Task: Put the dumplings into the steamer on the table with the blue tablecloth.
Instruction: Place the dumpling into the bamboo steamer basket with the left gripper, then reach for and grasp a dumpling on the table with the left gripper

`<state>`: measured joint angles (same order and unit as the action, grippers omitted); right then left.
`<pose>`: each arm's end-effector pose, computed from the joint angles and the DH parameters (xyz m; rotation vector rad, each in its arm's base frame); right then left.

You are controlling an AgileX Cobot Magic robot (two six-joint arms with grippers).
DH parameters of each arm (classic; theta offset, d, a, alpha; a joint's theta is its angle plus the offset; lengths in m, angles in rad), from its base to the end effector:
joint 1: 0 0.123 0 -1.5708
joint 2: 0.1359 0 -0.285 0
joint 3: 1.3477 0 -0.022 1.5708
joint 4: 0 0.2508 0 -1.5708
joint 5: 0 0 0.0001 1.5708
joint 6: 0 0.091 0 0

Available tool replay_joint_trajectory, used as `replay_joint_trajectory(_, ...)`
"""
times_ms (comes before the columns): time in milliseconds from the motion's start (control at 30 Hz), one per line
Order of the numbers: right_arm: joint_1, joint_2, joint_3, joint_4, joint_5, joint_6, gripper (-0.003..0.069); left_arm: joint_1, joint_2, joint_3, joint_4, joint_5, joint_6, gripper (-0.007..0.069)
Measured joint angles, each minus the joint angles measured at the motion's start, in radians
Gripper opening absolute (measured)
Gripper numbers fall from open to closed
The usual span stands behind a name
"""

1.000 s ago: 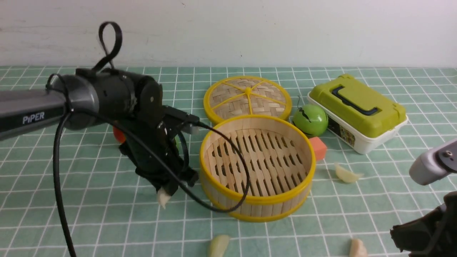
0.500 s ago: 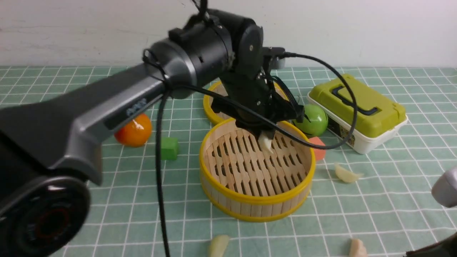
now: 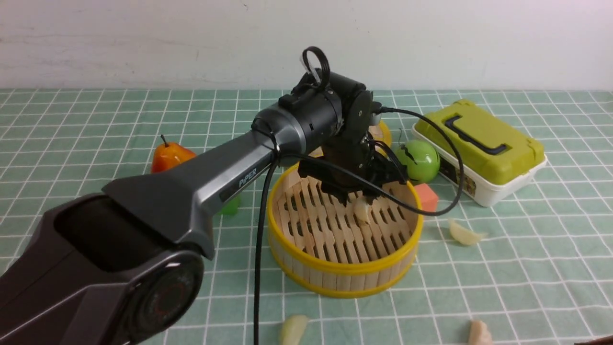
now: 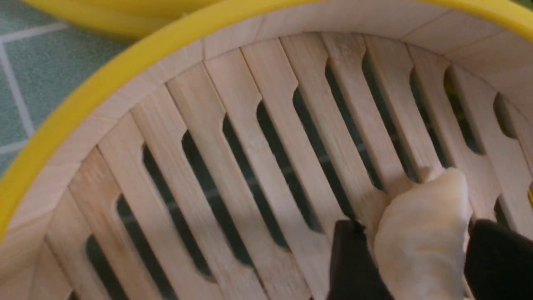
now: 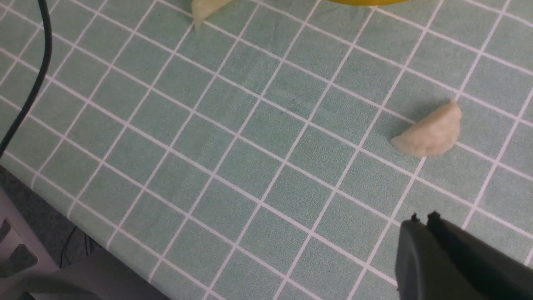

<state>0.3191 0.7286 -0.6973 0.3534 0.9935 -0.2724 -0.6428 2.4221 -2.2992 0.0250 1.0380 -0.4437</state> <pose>0.1035 0.0620 0.3071 -0.6080 2.4076 0.4691 0.4274 -0.3177 0.2131 0.2765 2.6709 -0.3238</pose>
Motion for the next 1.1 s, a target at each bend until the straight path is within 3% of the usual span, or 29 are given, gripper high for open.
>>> replay_joint_trajectory(167,0.000,0.000,0.000,-0.001,-0.009,0.000,0.0027,0.000,-0.013,-0.132,0.005,0.182,0.021,0.0498)
replay_joint_trajectory(467,0.000,0.000,-0.001,0.001,-0.060,0.000,0.0037,-0.023,-0.311,-0.079,-0.056,0.205,0.095,0.0491)
replay_joint_trajectory(633,0.001,0.000,-0.001,0.008,-0.061,0.000,0.0041,-0.050,-0.495,0.174,-0.018,0.205,0.122,0.0477)
replay_joint_trajectory(667,0.001,0.000,-0.001,0.009,-0.061,0.000,0.0041,-0.067,-0.572,0.337,0.019,0.205,0.122,0.0475)
replay_joint_trajectory(867,0.001,0.000,-0.001,0.012,-0.063,0.000,0.0042,-0.134,-0.730,0.726,0.088,0.204,0.074,0.0475)
replay_joint_trajectory(933,0.001,0.000,-0.001,0.018,-0.064,0.000,0.0045,-0.162,-0.771,0.885,0.089,0.162,0.032,0.0475)
replay_joint_trajectory(1100,0.001,0.000,-0.001,0.035,-0.065,0.000,0.0055,-0.170,-0.777,1.055,0.075,-0.025,-0.038,0.0475)
